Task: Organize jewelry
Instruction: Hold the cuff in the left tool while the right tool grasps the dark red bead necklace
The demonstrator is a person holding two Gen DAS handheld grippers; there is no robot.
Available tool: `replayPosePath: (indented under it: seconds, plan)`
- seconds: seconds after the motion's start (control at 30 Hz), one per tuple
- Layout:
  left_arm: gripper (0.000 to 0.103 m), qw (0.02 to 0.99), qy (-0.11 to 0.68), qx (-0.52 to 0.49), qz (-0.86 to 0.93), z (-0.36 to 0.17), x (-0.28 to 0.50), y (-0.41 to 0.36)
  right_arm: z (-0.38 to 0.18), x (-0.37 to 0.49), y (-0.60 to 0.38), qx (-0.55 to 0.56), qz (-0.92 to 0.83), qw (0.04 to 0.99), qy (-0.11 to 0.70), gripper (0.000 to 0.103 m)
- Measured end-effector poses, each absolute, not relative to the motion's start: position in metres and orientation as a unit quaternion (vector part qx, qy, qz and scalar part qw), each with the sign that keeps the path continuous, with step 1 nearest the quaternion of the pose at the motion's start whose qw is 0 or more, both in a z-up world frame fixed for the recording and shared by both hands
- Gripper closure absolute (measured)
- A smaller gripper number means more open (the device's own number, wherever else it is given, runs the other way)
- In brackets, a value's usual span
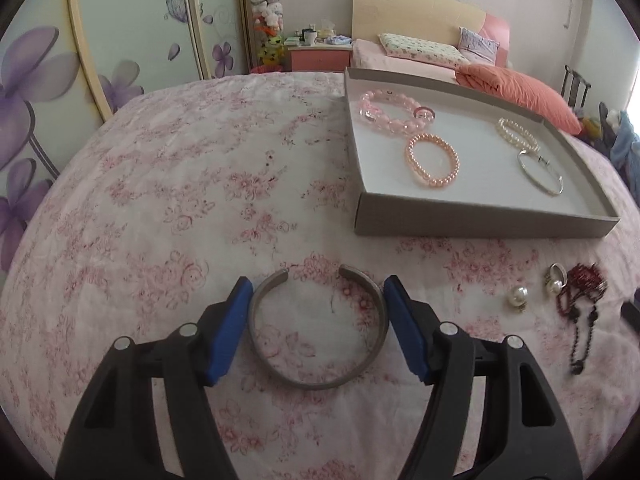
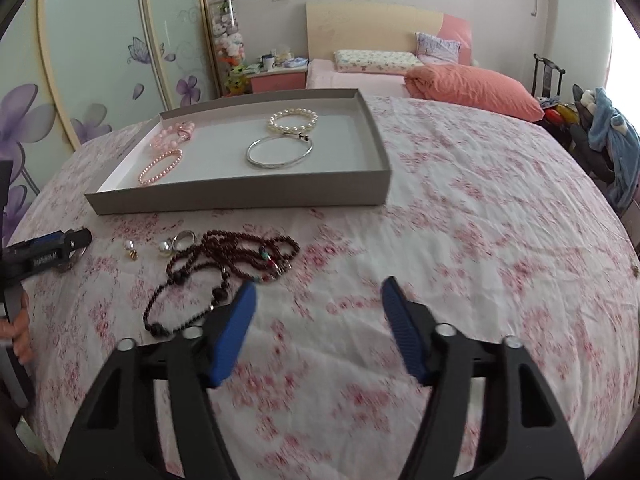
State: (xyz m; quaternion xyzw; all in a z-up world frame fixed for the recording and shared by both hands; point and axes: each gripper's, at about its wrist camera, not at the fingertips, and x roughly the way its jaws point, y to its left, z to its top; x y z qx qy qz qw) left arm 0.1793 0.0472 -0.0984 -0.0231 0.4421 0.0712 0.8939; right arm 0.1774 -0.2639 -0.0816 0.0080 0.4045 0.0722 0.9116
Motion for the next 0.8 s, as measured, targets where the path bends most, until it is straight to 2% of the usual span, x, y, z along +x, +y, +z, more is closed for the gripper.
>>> replayPosePath:
  seconds: [0.1,0.27,0.37,0.4,0.43,0.5,0.63,0.8]
  plan:
    - [0.037,0.894,0.443,-0.025,0.069,-0.098,0.181,0.047,-0.084,0.190,-0.256,0.007,0.081,0.906,0.416,0.054]
    - [0.037,0.894,0.443,-0.025,0.069,-0.098,0.184,0.047,-0.088,0.204,-0.242,-0.006,0.089,0.900,0.426,0.057]
    - [0.037,0.894,0.443,-0.025,0.069,-0.098,0.184,0.047,-0.094,0.208,-0.236,-0.014,0.094,0.896,0.434,0.064]
    - [0.037,0.894,0.443,-0.025,0.069,-0.098,0.184,0.047,-0.094,0.207,-0.236,-0.015,0.095,0.896,0.433,0.071]
    - [0.037,0.894,0.443,-0.025,0.069,-0.098,0.184,0.047,-0.093,0.206,-0.236,-0.017,0.098,0.896,0.433,0.084]
    - [0.037,0.894,0.443,-0.025,0.069,-0.098,0.184,0.047,-0.093,0.206,-0.237,-0.019,0.097,0.894,0.437,0.094]
    - [0.037,0.894,0.443,-0.025,0.069,-0.098,0.184,0.047,-0.094,0.208,-0.251,-0.019,0.068,0.899,0.433,0.098]
    - [0.037,0.894,0.443,-0.025,0.069,-0.098,0.184,0.047,-0.092,0.213,-0.277,-0.001,0.015,0.905,0.426,0.098]
